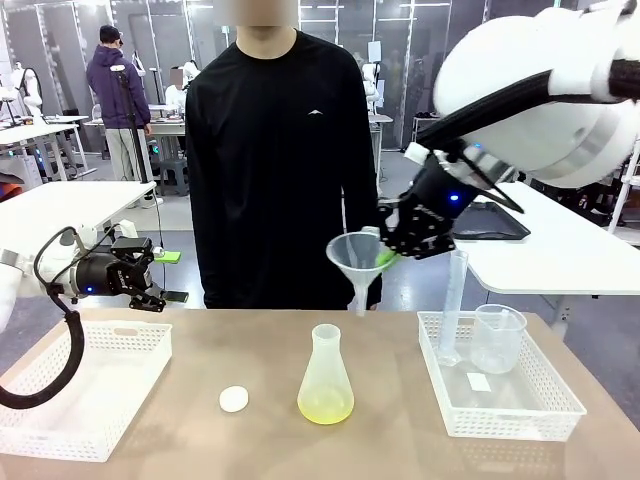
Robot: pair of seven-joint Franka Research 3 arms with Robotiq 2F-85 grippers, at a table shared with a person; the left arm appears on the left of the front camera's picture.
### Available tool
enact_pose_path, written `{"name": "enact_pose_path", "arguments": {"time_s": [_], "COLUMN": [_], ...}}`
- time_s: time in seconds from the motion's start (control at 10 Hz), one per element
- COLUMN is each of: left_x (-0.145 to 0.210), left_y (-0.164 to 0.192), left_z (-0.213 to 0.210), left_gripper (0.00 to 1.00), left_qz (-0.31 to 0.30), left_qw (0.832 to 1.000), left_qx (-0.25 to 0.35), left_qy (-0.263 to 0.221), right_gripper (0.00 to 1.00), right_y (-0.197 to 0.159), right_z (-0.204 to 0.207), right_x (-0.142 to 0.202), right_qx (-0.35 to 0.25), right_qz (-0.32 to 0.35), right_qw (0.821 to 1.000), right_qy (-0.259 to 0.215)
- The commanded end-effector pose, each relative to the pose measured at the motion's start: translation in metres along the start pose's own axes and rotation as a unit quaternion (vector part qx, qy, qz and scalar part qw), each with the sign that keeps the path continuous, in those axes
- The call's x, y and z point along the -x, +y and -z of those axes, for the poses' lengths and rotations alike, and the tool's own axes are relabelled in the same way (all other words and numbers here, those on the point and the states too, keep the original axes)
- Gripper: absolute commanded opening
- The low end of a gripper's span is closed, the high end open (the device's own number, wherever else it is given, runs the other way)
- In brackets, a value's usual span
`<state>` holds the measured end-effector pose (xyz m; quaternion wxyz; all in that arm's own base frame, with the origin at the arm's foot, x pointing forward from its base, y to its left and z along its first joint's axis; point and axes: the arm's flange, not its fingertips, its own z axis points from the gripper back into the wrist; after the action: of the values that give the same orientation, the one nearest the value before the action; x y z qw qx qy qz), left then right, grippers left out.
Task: Prepare the solutions needed for the experiment.
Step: Once the solution is in the Big flask , pick up the Plastic Funnel and place it back into the right Organizing basket.
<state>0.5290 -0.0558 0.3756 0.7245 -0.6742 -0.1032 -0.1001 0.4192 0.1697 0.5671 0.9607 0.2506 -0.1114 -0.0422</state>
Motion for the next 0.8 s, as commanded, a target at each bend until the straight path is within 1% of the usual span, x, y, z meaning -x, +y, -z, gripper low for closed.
{"name": "enact_pose_path", "arguments": {"time_s": [0.0, 0.1, 0.3, 0.4, 0.5, 0.7], "left_x": [0.000, 0.000, 0.000, 0.000, 0.000, 0.000], "left_y": [-0.002, -0.002, -0.002, -0.002, -0.002, -0.002], "left_z": [0.000, 0.000, 0.000, 0.000, 0.000, 0.000], "left_gripper": [1.00, 1.00, 1.00, 1.00, 1.00, 1.00], "left_qz": [0.001, 0.001, 0.001, 0.001, 0.001, 0.001], "left_qw": [1.000, 1.000, 1.000, 1.000, 1.000, 1.000], "left_qx": [0.006, 0.006, 0.006, 0.006, 0.006, 0.006], "left_qy": [0.003, 0.003, 0.003, 0.003, 0.003, 0.003], "right_gripper": [0.01, 0.01, 0.01, 0.01, 0.01, 0.01], "right_y": [-0.049, -0.080, -0.117, -0.127, -0.136, -0.144], "right_z": [-0.025, -0.036, -0.055, -0.066, -0.075, -0.075], "right_x": [-0.005, -0.007, -0.008, -0.007, -0.006, -0.006], "right_qx": [-0.002, -0.003, 0.014, 0.022, 0.019, 0.016], "right_qz": [0.008, 0.035, 0.061, 0.077, 0.097, 0.109], "right_qw": [1.000, 0.999, 0.997, 0.995, 0.993, 0.992], "right_qy": [-0.017, -0.030, -0.049, -0.063, -0.063, -0.055]}}
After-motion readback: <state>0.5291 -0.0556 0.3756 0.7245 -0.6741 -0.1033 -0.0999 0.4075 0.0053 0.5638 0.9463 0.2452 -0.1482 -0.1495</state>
